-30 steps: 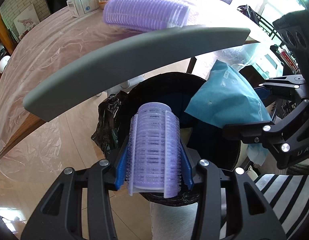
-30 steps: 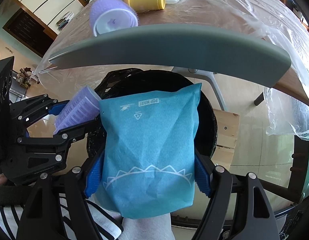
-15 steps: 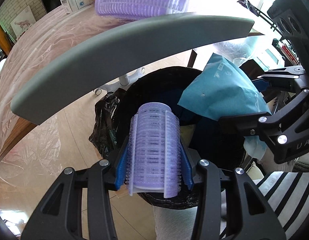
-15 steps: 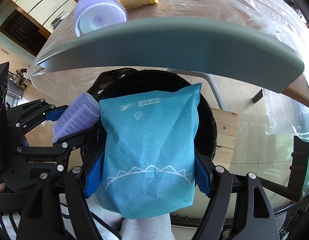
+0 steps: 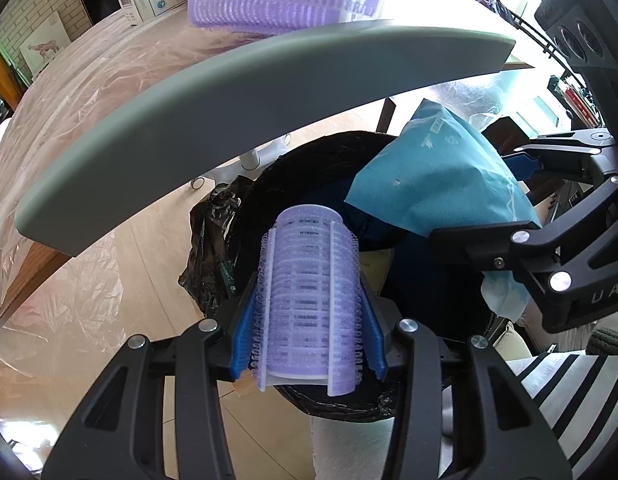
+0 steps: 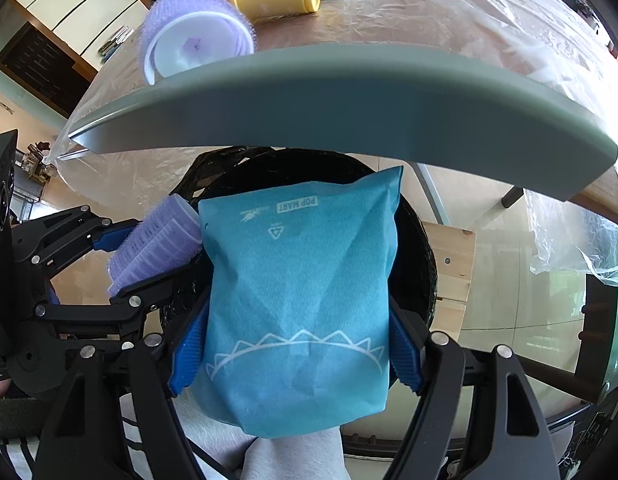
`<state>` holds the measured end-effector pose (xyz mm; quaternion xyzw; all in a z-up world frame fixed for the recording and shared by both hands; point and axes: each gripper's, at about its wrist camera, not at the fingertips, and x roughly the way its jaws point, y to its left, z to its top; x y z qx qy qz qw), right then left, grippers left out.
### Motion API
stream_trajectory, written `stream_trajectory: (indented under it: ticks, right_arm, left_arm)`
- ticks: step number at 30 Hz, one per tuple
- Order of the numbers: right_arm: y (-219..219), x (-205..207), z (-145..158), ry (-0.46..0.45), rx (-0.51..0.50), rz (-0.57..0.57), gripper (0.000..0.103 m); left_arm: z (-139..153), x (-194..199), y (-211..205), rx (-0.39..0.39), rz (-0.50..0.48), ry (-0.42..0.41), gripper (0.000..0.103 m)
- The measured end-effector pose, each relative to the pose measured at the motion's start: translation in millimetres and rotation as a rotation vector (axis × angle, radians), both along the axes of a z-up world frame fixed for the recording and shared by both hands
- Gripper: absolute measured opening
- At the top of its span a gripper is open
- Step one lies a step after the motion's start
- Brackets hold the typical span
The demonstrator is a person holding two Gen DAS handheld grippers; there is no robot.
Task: Collect trash
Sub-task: 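Open the right tool over the bin dropping the blue bag while the left tool drops the roller, then grasp the second purple roller with the left tool while the right tool approaches the white plastic box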
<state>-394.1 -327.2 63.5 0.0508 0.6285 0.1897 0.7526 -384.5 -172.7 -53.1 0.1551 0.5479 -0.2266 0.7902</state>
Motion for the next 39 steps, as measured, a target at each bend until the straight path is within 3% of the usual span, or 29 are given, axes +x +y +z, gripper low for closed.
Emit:
stream_trajectory:
  ticks: [6,7,9,17,20,23,26,29,39]
  right_arm:
    - [0,0,2,-0.008,0.004,-0.001,0.077]
    - [-1,0,3,-0.009,0.008,-0.001,0.081]
    - [-3,1,5,-0.011,0.013,-0.008,0.091]
    - [-24,-12,30,-0.065,-0.013,-0.027,0.093]
    - [-37,-19,58,-0.124,0.004,-0.021,0.093]
    - [-48,-15,93,-0.207,0.023,-0.037,0.094]
    - [-57,6,122,-0.275,0.04,-0.08,0.098]
    - [-58,39,135,-0.284,0.056,-0.13,0.099]
    - [-17,149,112,-0.126,0.0,-0.166,0.099]
  left_arm:
    - [3,-2,2,-0.043,-0.018,-0.001,0.049]
    - [3,0,4,-0.047,-0.018,-0.004,0.064]
    - [8,-2,6,-0.051,-0.007,-0.035,0.083]
    - [21,-6,16,-0.074,-0.007,-0.038,0.083]
    - [40,-11,18,-0.095,-0.014,-0.071,0.085]
    - [67,-15,20,-0.127,-0.022,-0.151,0.095]
    - [88,-9,16,-0.137,-0.027,-0.22,0.1]
    - [103,4,3,-0.117,-0.055,-0.29,0.1]
    - [95,41,-24,-0.051,-0.166,-0.332,0.1]
